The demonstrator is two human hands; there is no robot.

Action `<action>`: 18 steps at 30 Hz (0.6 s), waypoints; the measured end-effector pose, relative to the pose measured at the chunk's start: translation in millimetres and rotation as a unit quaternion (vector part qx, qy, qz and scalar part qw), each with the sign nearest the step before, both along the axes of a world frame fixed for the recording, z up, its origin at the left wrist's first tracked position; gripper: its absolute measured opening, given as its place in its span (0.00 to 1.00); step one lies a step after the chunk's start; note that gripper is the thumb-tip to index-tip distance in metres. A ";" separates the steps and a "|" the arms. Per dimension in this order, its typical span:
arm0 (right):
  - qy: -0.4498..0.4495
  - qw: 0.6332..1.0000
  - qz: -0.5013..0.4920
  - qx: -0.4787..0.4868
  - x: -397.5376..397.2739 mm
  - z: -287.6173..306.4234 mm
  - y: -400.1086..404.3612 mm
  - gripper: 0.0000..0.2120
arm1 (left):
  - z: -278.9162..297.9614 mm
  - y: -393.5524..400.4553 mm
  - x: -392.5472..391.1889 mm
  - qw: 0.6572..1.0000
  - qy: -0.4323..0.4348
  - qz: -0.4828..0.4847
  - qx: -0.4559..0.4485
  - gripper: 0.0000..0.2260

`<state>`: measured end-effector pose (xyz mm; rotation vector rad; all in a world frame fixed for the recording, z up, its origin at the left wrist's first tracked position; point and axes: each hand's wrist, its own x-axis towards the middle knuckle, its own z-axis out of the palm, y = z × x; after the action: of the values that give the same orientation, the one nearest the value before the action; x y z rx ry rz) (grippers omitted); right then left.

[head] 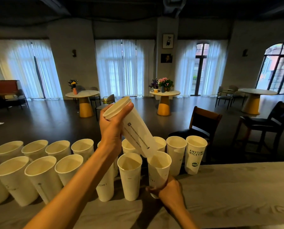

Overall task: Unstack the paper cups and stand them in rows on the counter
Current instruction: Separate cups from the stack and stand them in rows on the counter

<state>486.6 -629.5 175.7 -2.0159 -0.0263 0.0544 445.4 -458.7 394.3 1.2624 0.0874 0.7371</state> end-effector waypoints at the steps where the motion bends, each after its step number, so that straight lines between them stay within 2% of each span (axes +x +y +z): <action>1: 0.004 1.000 0.006 0.008 2.4 1.8 1.7 0.42 | 0.9 -1.6 -0.2 1.000 -0.001 -0.001 0.002 0.43; 6: 0.051 0.998 0.045 0.011 4.3 6.0 -2.6 0.46 | -0.7 -18.3 3.9 0.999 -0.002 -0.035 0.021 0.36; 9: 0.078 0.996 0.048 -0.014 9.5 2.2 -28.3 0.45 | -0.9 -35.4 12.5 0.997 -0.002 -0.051 0.050 0.37; 12: 0.053 0.993 0.084 -0.057 8.6 26.4 -70.5 0.42 | -1.7 -60.4 23.8 0.995 -0.003 -0.085 0.055 0.39; 14: 0.017 0.992 0.091 -0.083 9.3 51.6 -96.6 0.44 | -2.6 -78.3 30.7 0.992 0.002 -0.116 0.059 0.37; 18: -0.078 0.992 0.087 -0.057 -3.7 105.5 -136.1 0.47 | -9.0 -112.4 40.3 0.977 0.015 -0.172 0.125 0.34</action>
<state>482.9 -765.6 281.2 -2.1236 -0.3044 0.0076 485.6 -571.1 385.3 1.4816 -0.2024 0.4362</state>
